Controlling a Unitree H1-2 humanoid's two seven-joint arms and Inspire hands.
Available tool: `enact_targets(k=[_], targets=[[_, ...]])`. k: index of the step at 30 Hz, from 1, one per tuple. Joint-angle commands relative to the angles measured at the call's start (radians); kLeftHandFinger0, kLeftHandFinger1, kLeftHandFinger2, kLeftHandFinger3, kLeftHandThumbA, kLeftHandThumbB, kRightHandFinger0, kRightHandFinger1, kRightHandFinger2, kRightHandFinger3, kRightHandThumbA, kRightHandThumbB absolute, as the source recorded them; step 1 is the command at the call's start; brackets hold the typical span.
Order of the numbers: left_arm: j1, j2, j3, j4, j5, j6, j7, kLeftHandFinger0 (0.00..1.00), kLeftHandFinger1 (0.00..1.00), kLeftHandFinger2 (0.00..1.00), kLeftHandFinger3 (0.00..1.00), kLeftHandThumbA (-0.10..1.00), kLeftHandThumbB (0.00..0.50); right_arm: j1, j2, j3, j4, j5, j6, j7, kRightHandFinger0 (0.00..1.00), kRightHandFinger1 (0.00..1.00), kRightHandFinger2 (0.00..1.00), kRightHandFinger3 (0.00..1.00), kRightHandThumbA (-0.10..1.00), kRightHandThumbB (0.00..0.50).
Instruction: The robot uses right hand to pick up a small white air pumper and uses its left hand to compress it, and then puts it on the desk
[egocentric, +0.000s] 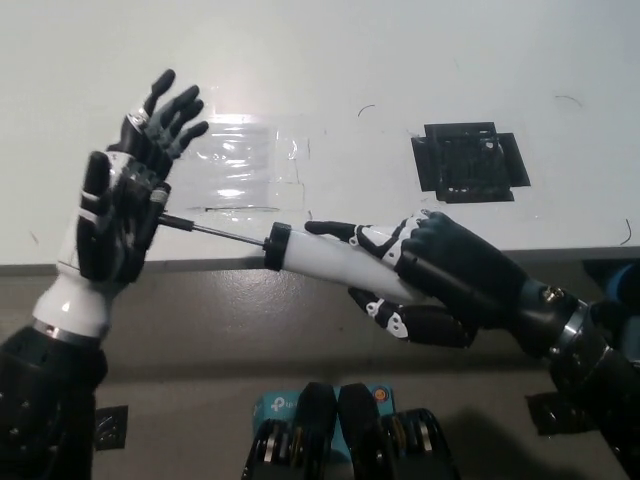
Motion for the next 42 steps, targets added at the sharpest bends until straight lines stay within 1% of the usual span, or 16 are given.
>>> enact_targets(k=[1,3,6,9,13,16,20,22,24,28,29,30,35,38,39,42], targets=[[0.004,-0.046,-0.053,-0.057,0.127,-0.042,0.035,1.00,1.00,1.00,1.00,1.00,0.243,-0.074,0.032,0.015,0.007,-0.015,-0.049,0.000,0.00,0.34,0.70,0.65,-0.10,0.153],[0.013,-0.061,-0.087,-0.060,0.166,-0.056,0.027,1.00,1.00,1.00,1.00,1.00,0.232,-0.086,0.045,0.023,0.026,-0.022,-0.055,-0.002,0.00,0.37,0.73,0.70,-0.10,0.151],[0.022,-0.079,-0.120,-0.069,0.201,-0.042,0.026,1.00,1.00,1.00,1.00,1.00,0.240,-0.098,0.055,0.028,0.033,-0.011,-0.047,0.012,0.00,0.38,0.75,0.72,-0.10,0.135],[0.026,-0.106,-0.145,-0.060,0.222,-0.036,0.035,1.00,1.00,1.00,1.00,1.00,0.254,-0.106,0.066,0.032,0.029,-0.025,-0.041,0.012,0.00,0.36,0.72,0.69,-0.10,0.160],[0.024,-0.134,-0.169,-0.043,0.248,-0.050,0.046,1.00,1.00,1.00,1.00,1.00,0.241,-0.111,0.074,0.037,0.028,-0.032,-0.036,0.018,0.00,0.34,0.71,0.68,-0.10,0.150],[0.017,-0.149,-0.185,-0.037,0.259,-0.054,0.049,1.00,1.00,1.00,1.00,1.00,0.241,-0.110,0.078,0.037,0.020,-0.031,-0.017,0.031,0.00,0.32,0.69,0.67,-0.10,0.168],[0.015,-0.163,-0.193,-0.038,0.266,-0.046,0.050,1.00,1.00,1.00,1.00,1.00,0.256,-0.108,0.080,0.037,0.019,-0.037,-0.016,0.035,0.00,0.25,0.63,0.57,-0.10,0.180],[0.019,-0.160,-0.187,-0.040,0.256,-0.050,0.049,1.00,1.00,1.00,1.00,1.00,0.257,-0.106,0.075,0.034,0.024,-0.033,-0.020,0.036,0.00,0.23,0.60,0.51,-0.10,0.159],[0.020,-0.141,-0.168,-0.042,0.244,-0.056,0.047,1.00,1.00,1.00,1.00,1.00,0.266,-0.105,0.065,0.028,0.020,-0.043,-0.012,0.039,0.00,0.22,0.59,0.46,-0.10,0.168],[0.016,-0.102,-0.121,-0.045,0.243,-0.055,0.055,1.00,1.00,1.00,1.00,1.00,0.273,-0.091,0.049,0.008,0.032,-0.038,-0.045,0.008,0.00,0.26,0.67,0.59,-0.10,0.169],[0.013,-0.095,-0.109,-0.041,0.237,-0.062,0.056,1.00,1.00,1.00,1.00,1.00,0.269,-0.089,0.045,0.004,0.033,-0.036,-0.049,0.006,0.00,0.30,0.70,0.67,-0.10,0.162],[0.009,-0.082,-0.088,-0.039,0.230,-0.064,0.059,1.00,1.00,1.00,1.00,1.00,0.280,-0.086,0.036,-0.002,0.037,-0.029,-0.057,0.004,0.00,0.30,0.70,0.67,-0.10,0.158],[-0.001,-0.031,-0.021,-0.039,0.204,-0.076,0.056,1.00,1.00,1.00,1.00,1.00,0.262,-0.079,0.010,-0.024,0.039,-0.021,-0.062,0.007,0.00,0.33,0.70,0.71,-0.10,0.137],[-0.008,0.002,0.032,-0.048,0.143,-0.059,0.046,1.00,1.00,1.00,1.00,1.00,0.262,-0.096,-0.029,-0.044,0.061,-0.062,-0.073,0.001,0.00,0.36,0.75,0.76,-0.10,0.142],[-0.009,0.008,0.043,-0.050,0.131,-0.053,0.045,1.00,1.00,1.00,1.00,1.00,0.280,-0.104,-0.033,-0.048,0.079,-0.063,-0.090,-0.010,0.00,0.36,0.75,0.77,-0.10,0.163],[-0.014,0.031,0.090,-0.048,0.099,-0.044,0.049,1.00,1.00,1.00,1.00,1.00,0.292,-0.138,-0.062,-0.080,0.130,-0.065,-0.095,-0.019,0.00,0.36,0.74,0.74,-0.10,0.170]])
